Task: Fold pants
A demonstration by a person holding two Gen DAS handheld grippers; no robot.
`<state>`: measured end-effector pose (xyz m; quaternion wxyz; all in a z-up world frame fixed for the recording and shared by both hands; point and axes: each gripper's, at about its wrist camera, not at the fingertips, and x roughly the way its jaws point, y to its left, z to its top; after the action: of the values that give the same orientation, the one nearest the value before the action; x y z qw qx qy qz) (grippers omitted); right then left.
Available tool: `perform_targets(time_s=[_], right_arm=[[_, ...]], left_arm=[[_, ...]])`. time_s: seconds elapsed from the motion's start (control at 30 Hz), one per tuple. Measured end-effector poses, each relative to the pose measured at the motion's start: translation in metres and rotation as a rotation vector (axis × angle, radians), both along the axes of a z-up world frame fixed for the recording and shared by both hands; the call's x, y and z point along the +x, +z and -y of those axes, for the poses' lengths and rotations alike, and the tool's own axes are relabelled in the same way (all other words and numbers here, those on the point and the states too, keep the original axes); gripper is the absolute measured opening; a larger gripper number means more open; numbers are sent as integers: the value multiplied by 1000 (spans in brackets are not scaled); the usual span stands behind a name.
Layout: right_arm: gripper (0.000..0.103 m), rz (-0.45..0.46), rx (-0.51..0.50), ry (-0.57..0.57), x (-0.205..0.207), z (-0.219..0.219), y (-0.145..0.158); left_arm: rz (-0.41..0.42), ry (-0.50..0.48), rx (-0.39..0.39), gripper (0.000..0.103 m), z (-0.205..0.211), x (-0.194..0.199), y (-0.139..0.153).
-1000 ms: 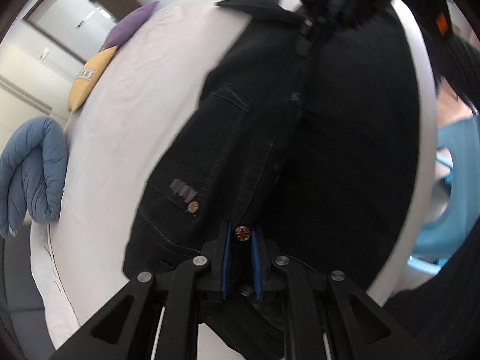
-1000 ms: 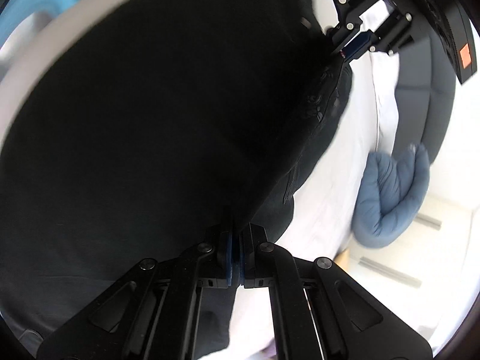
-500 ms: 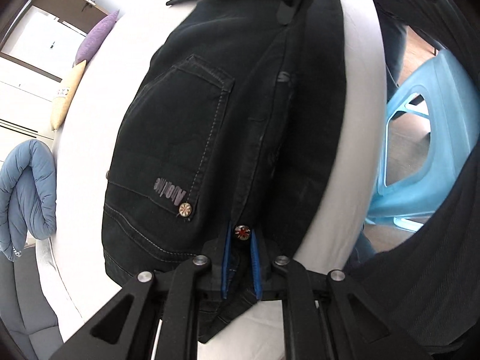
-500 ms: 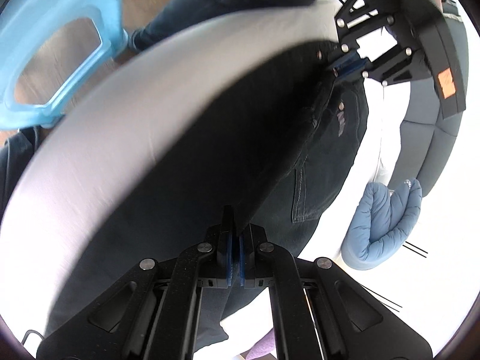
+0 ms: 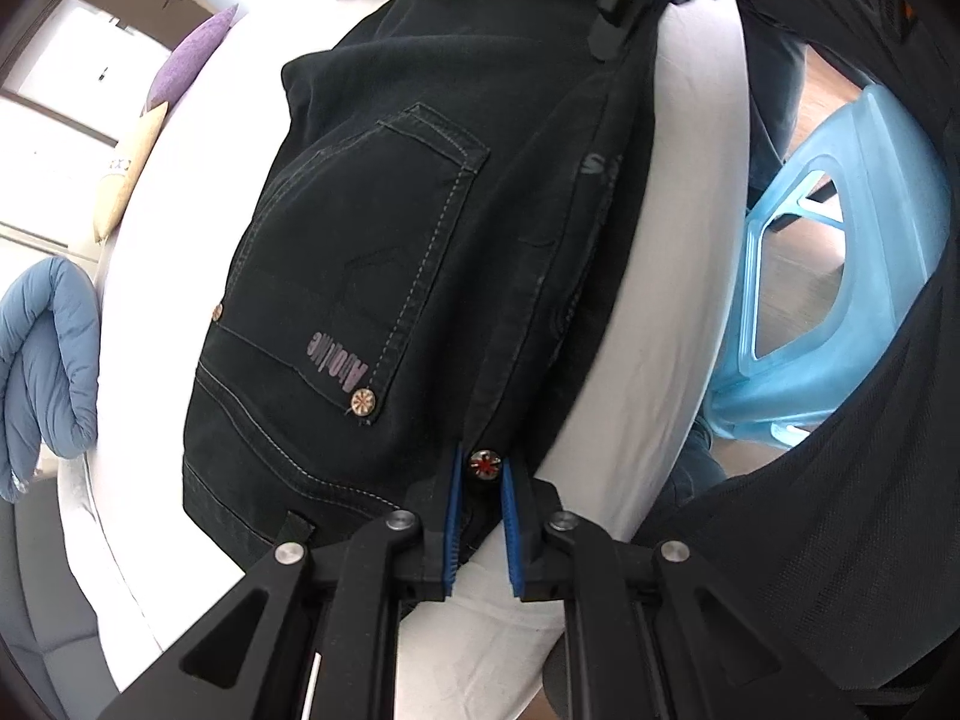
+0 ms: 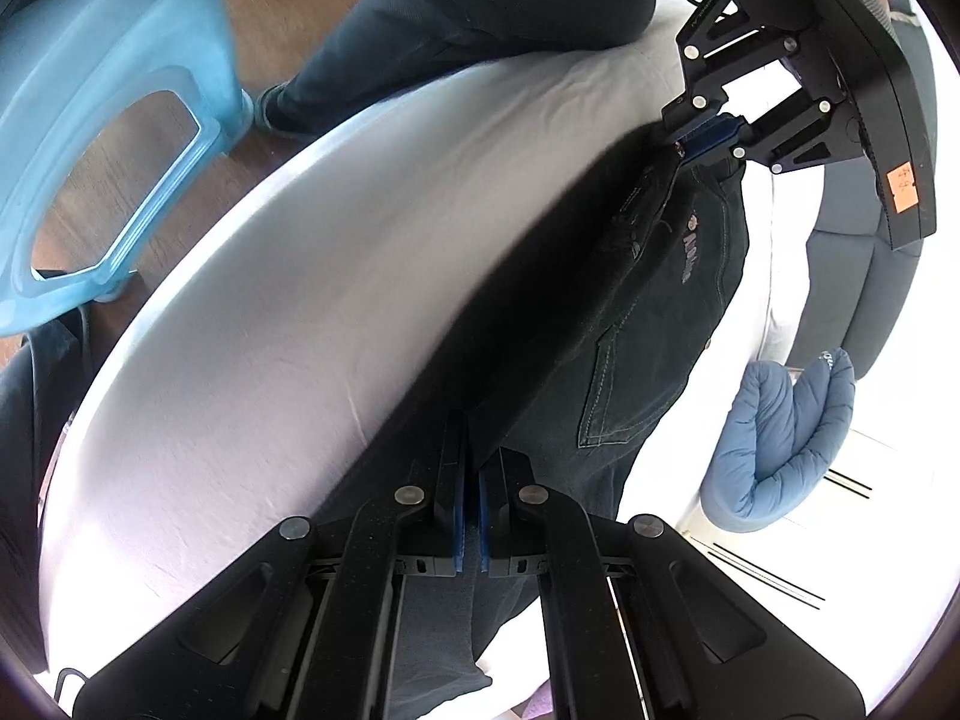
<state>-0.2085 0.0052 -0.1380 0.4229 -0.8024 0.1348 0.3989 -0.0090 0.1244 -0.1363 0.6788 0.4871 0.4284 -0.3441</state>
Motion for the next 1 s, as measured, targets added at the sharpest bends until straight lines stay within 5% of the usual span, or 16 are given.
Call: perform_targets(time_s=[0.2, 0.33, 0.5, 0.73, 0.9, 1.0], right_arm=[[2, -21, 21, -88, -14, 4, -14], [2, -10, 48, -142, -13, -1, -19], [3, -22, 91, -223, -7, -8, -20], [3, 41, 153, -261, -11, -7, -25], [4, 63, 220, -339, -11, -9, -26], [7, 71, 255, -380, -13, -5, -22]], left_arm=[[18, 51, -24, 21, -7, -1, 3], [32, 113, -14, 65, -20, -1, 12], [19, 221, -82, 66, -37, 2, 44], [17, 400, -393, 66, -13, 41, 100], [-95, 502, -543, 66, 27, 81, 74], [-176, 595, -498, 66, 41, 97, 30]])
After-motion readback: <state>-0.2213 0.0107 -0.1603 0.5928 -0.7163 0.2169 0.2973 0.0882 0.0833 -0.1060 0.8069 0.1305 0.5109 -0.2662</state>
